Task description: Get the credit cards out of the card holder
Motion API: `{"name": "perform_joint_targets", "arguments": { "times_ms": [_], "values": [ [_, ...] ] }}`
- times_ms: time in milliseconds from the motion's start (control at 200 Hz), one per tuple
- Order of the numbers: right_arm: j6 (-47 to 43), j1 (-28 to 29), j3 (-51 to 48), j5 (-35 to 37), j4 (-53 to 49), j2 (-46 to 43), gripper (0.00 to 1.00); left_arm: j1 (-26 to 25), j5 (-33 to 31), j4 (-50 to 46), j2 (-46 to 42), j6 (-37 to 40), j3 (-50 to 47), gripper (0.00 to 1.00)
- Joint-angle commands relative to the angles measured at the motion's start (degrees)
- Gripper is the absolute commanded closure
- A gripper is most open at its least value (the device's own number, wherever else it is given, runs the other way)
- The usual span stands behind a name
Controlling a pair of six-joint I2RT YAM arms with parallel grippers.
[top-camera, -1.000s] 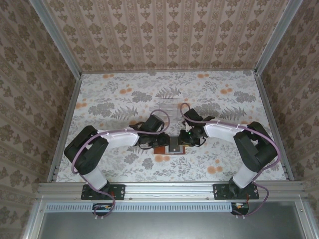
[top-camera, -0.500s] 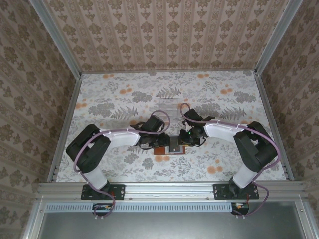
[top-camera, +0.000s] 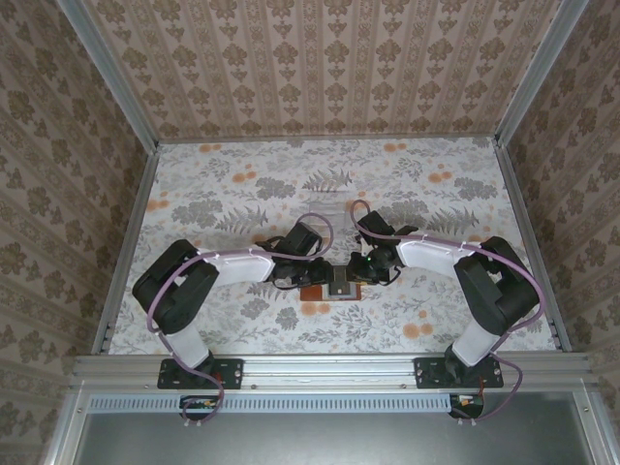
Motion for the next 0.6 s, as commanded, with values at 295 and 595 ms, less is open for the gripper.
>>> {"name": "perform_joint_targets", "arguments": {
  "times_ms": [295,595],
  "values": [
    [-1.0,0.1,0.5,4.4,-3.8,0.0,0.81,-0.3,-2.4,-5.5,0.3,2.1,1.0,0.77],
    [-1.0,0.1,0.4,4.3,-3.7,0.2,0.85,-0.4,-2.9,-6.1,-0.4,2.2,0.8,0.78]
  ]
}}
